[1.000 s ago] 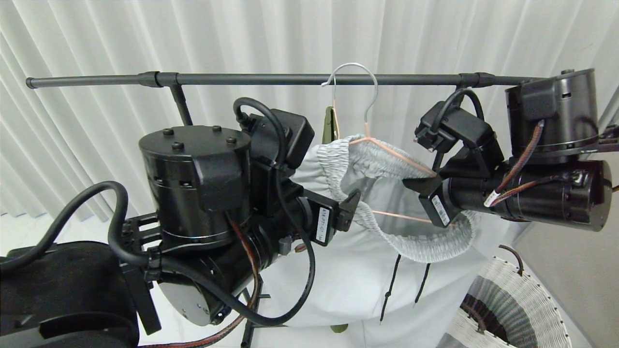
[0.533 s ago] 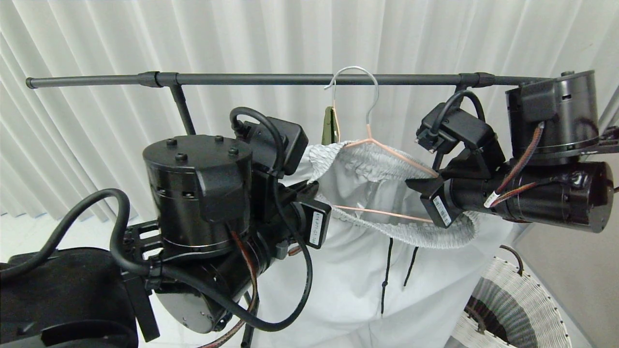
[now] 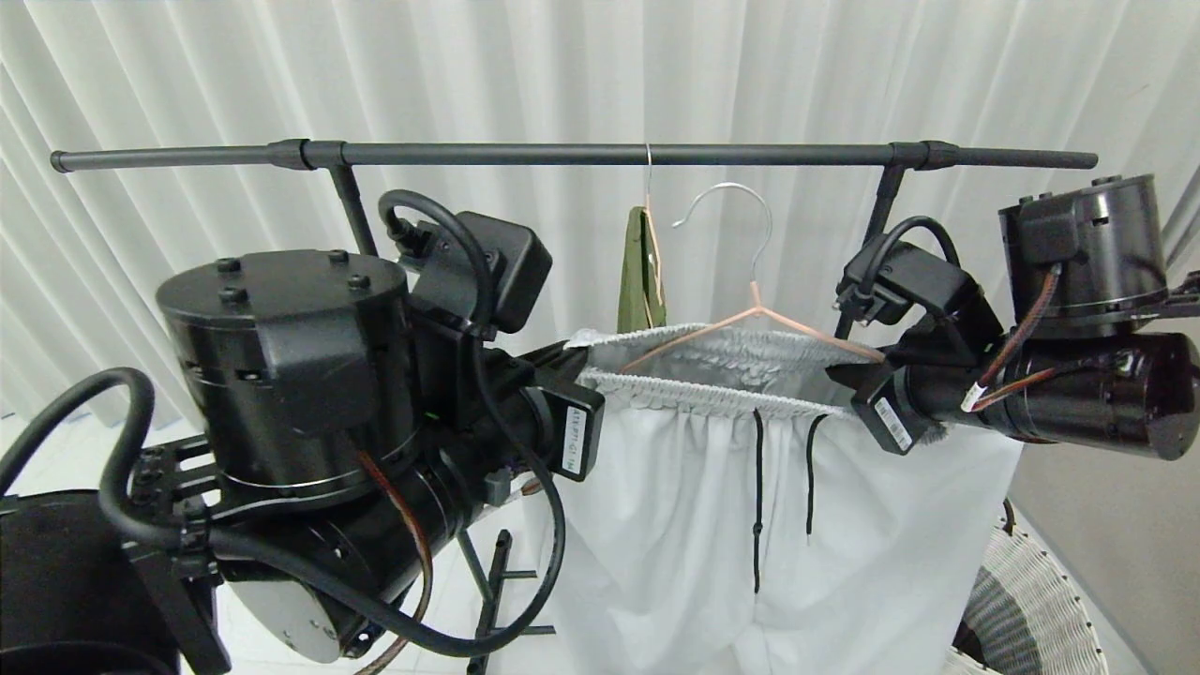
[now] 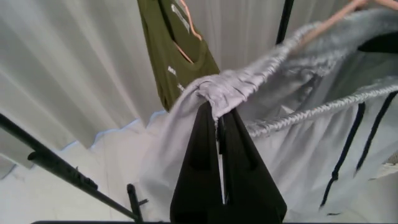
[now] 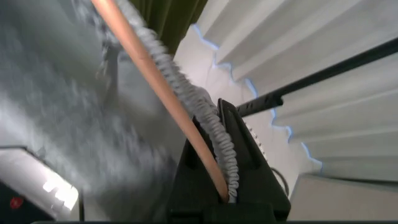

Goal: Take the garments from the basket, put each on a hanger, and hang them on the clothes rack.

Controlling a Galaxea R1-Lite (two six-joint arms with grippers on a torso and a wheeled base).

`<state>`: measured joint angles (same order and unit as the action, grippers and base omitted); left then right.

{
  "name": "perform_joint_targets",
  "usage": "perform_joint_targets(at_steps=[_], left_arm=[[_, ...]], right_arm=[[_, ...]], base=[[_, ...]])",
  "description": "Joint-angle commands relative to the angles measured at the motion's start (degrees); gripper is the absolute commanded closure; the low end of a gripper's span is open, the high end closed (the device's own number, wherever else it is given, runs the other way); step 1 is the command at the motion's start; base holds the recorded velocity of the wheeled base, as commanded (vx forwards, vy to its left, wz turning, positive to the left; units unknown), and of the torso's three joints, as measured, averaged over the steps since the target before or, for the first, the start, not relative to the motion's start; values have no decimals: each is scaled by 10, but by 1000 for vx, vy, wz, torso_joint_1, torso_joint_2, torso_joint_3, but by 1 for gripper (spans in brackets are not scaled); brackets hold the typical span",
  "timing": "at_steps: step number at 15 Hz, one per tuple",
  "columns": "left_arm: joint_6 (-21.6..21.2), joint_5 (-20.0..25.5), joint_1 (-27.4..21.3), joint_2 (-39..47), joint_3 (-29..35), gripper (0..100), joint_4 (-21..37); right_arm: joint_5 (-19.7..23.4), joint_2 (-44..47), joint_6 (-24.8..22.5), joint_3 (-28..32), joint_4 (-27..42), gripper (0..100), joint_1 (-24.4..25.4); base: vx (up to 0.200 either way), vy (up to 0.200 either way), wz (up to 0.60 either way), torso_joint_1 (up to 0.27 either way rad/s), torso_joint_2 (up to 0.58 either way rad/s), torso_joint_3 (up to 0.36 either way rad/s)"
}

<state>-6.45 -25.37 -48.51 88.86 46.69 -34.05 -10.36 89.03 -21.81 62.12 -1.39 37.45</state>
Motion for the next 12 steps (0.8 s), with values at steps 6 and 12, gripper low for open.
perform_joint_targets(at_steps=[6, 12], left_arm=[[-4, 7, 4, -12, -3, 100, -1], [-17, 10, 3, -20, -17, 0, -1]], right_arm=[[0, -17, -3, -16, -37, 100, -3], [-3, -32, -1, -17, -34, 100, -4]], base=[[0, 0, 0, 0, 0, 0], [0, 0, 0, 0, 0, 0]])
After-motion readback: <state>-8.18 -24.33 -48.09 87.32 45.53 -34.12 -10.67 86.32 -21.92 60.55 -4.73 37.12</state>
